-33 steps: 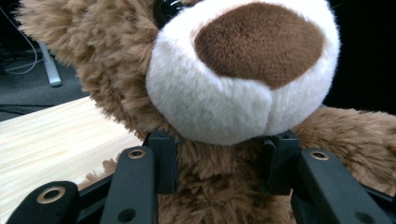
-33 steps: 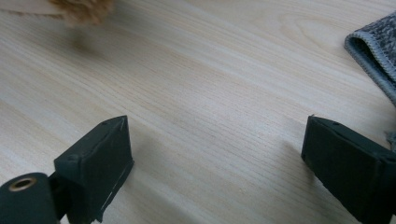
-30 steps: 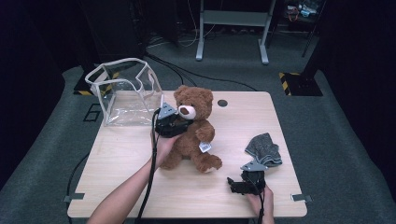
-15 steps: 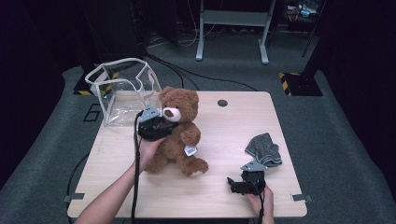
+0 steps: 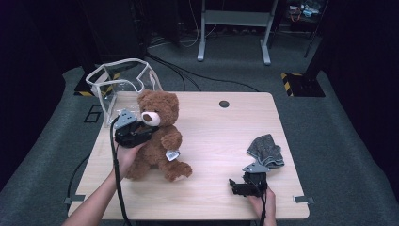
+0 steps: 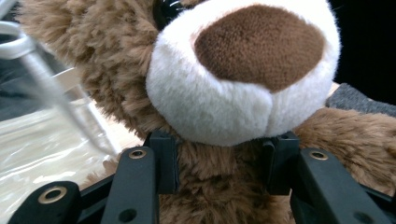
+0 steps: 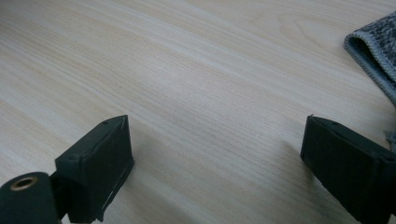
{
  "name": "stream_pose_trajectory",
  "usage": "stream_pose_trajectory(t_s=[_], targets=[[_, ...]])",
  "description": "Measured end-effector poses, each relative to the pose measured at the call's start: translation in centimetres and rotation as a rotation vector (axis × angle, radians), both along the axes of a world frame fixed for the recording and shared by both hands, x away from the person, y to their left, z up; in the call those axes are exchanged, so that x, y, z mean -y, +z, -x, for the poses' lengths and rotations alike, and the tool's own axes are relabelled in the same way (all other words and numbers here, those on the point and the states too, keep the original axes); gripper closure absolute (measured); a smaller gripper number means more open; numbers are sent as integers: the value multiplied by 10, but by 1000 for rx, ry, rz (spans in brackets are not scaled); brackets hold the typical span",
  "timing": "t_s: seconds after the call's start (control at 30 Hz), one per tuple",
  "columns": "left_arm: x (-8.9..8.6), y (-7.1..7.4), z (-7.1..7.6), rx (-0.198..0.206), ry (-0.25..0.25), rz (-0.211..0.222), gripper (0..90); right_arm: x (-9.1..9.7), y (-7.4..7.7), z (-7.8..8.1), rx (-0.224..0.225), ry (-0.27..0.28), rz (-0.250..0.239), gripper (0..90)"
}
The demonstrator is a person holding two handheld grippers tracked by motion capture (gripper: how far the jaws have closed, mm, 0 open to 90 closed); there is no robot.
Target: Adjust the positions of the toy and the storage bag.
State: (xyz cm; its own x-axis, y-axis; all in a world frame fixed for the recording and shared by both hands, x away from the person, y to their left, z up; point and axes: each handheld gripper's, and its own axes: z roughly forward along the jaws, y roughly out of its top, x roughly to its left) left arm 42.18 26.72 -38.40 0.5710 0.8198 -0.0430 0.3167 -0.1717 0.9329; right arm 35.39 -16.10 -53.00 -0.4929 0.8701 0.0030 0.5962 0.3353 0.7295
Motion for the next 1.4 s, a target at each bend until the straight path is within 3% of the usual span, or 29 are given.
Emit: stream_pose_trajectory(t_s=[0.3,0.37,0.67,0.8,0.93,0.97,1.0,1.1,1.17,1.2,1.23,1.27,1.33,1.37,1.4], targets=[[-35,3,17,-2,55,-21,574,0,0,0,-3,-1,-3,83],[-45,5,24,-6,62,-49,574,0,0,0,-3,-1,-3,83],[-81,1,48,-29,108,-86,574,0,0,0,-4,1,1,83],[-99,-5,55,-85,111,-107,575,0,0,0,-6,0,-2,83],[-113,-20,52,-182,119,-116,575,0,0,0,-4,0,-3,82],[-113,-20,52,-182,119,-116,574,0,0,0,-1,0,0,83],[-117,-30,47,-224,121,-102,575,0,0,0,-3,0,1,83],[-119,-39,35,-261,129,-88,576,0,0,0,-4,-1,-3,82],[-119,-41,31,-276,126,-96,577,0,0,0,-5,1,0,83],[-117,-46,24,-308,125,-90,577,0,0,0,-5,1,0,83],[-115,-52,17,-331,125,-114,578,0,0,0,-4,1,1,83],[-115,-52,17,-331,125,-114,578,0,0,0,-4,1,1,83],[-112,-62,8,-382,126,-122,578,0,0,0,-4,1,1,83],[-112,-62,8,-382,126,-122,578,0,0,0,-4,1,1,83],[-114,-70,3,-428,145,-91,575,0,0,0,-5,1,-1,83]])
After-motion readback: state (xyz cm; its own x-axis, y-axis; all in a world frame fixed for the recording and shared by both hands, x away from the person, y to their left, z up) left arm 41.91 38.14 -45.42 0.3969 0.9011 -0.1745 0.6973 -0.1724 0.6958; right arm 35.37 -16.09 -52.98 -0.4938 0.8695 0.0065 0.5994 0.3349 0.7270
